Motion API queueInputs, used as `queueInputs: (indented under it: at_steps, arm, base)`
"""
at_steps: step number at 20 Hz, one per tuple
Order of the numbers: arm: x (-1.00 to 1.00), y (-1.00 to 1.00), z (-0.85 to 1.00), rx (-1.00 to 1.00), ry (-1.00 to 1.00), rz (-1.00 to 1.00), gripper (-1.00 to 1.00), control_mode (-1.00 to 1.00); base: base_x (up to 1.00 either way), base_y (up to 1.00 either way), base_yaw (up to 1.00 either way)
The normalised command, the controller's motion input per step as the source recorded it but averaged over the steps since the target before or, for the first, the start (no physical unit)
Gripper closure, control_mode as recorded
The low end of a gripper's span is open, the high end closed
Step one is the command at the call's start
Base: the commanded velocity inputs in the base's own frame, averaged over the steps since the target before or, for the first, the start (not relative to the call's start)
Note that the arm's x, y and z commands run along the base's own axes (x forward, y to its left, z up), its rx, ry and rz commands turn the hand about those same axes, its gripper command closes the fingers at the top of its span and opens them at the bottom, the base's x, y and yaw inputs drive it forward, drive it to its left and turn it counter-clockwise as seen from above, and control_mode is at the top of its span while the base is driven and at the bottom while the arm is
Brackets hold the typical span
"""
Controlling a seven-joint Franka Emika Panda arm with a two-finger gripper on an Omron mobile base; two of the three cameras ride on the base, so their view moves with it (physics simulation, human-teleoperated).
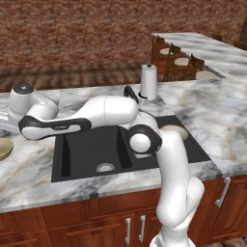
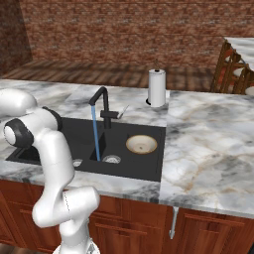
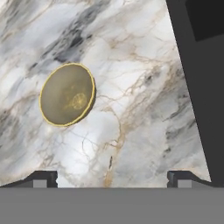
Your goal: Rinse each bowl for a few seconds and place them down in the sink or on the counter.
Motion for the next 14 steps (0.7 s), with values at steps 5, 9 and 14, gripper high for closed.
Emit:
queueInputs:
  at_steps: [5, 9, 14]
  arm:
    - [0.22, 0.0, -0.04, 0.0, 0.0, 0.02, -1.0, -1.0]
    - [0.27, 0.0, -0.08, 0.0, -0.01, 0.02, -1.0, -1.0]
    - [0.25, 0.0, -0.12, 0.0, -0.01, 0.02, -1.0, -1.0]
  base:
    - [0.0, 0.0, 0.0]
    - [0.0, 0.0, 0.0]
    - [0.0, 0.0, 0.0]
